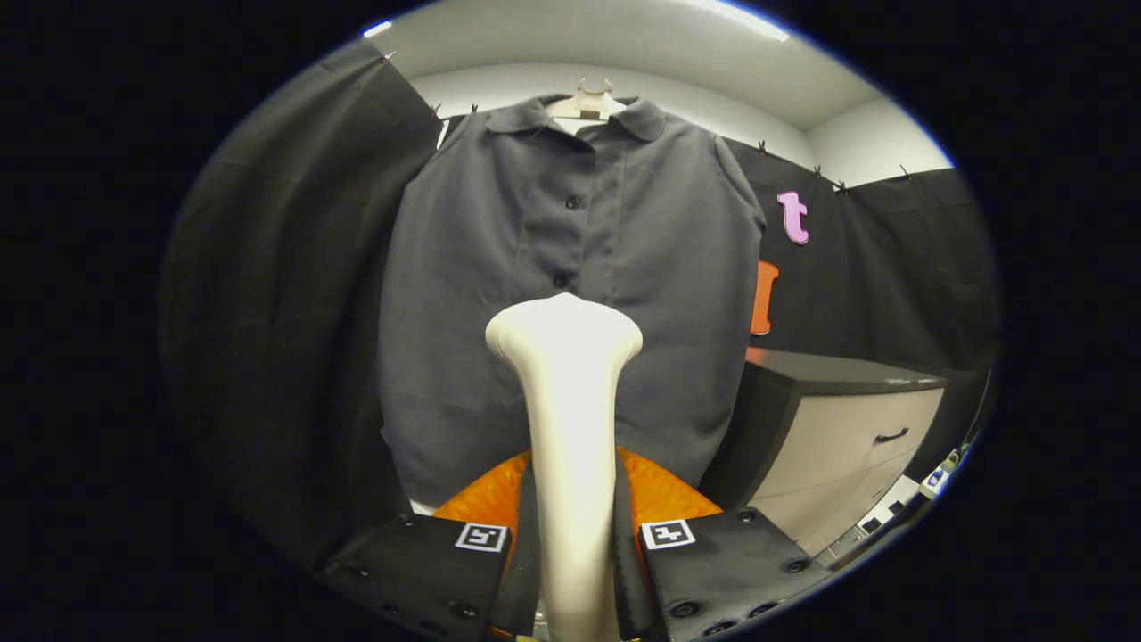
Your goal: Iron the clothes twice with a garment steamer, once on the left side and once on the right side.
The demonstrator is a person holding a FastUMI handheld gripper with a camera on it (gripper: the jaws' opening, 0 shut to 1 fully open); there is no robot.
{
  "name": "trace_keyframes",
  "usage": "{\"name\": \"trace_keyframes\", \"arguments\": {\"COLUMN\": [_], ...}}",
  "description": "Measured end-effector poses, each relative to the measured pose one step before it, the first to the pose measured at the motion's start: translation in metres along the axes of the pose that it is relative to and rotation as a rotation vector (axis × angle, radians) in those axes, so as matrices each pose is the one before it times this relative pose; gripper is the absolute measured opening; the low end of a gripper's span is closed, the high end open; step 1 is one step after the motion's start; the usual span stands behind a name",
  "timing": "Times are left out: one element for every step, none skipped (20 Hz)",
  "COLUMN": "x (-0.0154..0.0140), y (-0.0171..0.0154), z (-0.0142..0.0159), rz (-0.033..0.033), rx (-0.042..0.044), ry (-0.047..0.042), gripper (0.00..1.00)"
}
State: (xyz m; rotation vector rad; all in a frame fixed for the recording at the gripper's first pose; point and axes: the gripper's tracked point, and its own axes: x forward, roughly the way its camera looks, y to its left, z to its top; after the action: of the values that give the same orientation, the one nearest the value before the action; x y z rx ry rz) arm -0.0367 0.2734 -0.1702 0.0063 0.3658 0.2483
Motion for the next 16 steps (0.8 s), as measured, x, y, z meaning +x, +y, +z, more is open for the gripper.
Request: {"name": "trace_keyframes", "arguments": {"x": [-0.00111, -0.00004, -0.00027, 0.00133, 0.00448, 0.00503, 0.00595, 0.00505, 0.00448, 0.00538, 0.00910, 0.00831, 0.00744, 0.00791, 0.01058, 0.00673], "y": [-0.00251, -0.00285, -0.00142, 0.00433, 0.00795, 0.00862, 0.01008, 0.01386, 0.01230, 0.01104, 0.01075, 0.00995, 0.00672, 0.00523, 0.00577, 0.00582], "z": [0.02191, 0.02099, 0.02056, 0.02058, 0.02040, 0.01768, 0.01620, 0.01256, 0.01029, 0.00792, 0.00675, 0.00413, 0.00471, 0.00184, -0.00268, -0.00515], "rz": [-0.01489, -0.01177, -0.00307, 0.01314, 0.01862, 0.01283, 0.01508, 0.02253, 0.02075, 0.01679, 0.01841, 0.01557, 0.00751, 0.00135, 0.00450, 0.00590], "rx": [-0.01590, -0.00939, 0.00456, 0.01243, 0.01289, 0.00578, 0.00143, 0.00432, 0.00535, 0.00912, 0.01216, 0.00501, -0.00690, -0.00977, -0.00780, -0.00482], "ry": [-0.03489, -0.03009, -0.02564, -0.02321, -0.02381, -0.01897, -0.02023, -0.01328, -0.00651, -0.00511, -0.00497, -0.00372, -0.01359, -0.00776, 0.00421, 0.00689], "gripper": [0.41, 0.41, 0.41, 0.41, 0.41, 0.41, 0.41, 0.41, 0.41, 0.41, 0.41, 0.41, 0.41, 0.41, 0.41, 0.41]}}
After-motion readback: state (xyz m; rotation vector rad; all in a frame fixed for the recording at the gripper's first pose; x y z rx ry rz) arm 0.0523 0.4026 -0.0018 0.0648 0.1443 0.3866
